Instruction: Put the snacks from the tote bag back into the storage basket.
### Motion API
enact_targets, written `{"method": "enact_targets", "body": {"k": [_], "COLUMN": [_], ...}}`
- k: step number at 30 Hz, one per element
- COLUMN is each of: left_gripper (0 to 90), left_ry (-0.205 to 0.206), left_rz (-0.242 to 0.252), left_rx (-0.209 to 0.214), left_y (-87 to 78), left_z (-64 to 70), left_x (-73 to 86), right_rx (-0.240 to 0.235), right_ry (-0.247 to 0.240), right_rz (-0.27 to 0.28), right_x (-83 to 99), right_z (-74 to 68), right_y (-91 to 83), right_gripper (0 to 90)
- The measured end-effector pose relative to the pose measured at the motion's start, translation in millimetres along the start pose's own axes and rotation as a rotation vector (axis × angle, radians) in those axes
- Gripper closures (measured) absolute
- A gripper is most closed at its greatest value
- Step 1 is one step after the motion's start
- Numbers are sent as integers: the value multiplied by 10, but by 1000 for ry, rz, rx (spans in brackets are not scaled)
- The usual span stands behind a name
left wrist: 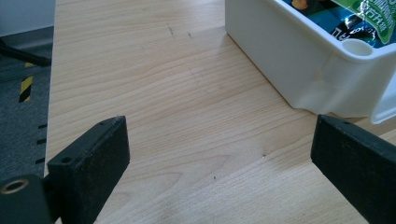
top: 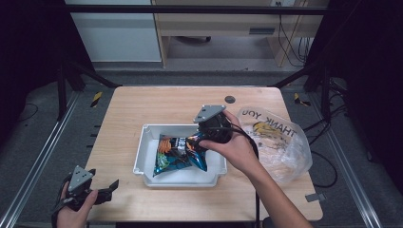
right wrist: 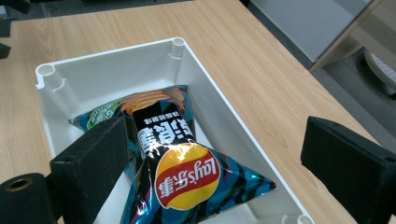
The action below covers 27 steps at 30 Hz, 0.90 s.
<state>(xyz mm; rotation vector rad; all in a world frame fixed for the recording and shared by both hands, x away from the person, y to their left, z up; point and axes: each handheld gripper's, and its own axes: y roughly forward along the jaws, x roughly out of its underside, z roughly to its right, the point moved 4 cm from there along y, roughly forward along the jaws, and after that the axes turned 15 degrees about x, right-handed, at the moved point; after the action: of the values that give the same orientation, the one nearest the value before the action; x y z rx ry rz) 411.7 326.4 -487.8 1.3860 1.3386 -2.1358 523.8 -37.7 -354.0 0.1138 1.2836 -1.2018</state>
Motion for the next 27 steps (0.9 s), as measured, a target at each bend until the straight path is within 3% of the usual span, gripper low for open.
{"method": "enact_targets", "body": {"k": [9, 27], "left_gripper": [41, 41], "left_ry": [11, 1], "left_rz": [-7, 1], "left_rx": [-4, -23], "left_y": [7, -38], "left_z": [16, -15], "left_x": [-6, 12], "right_rx": [40, 94], "right_ry": [60, 129], "right_rz": [12, 28], "right_x": [157, 506], "right_z": [107, 272], "right_y": [-235, -464], "right_gripper": [83, 87]}}
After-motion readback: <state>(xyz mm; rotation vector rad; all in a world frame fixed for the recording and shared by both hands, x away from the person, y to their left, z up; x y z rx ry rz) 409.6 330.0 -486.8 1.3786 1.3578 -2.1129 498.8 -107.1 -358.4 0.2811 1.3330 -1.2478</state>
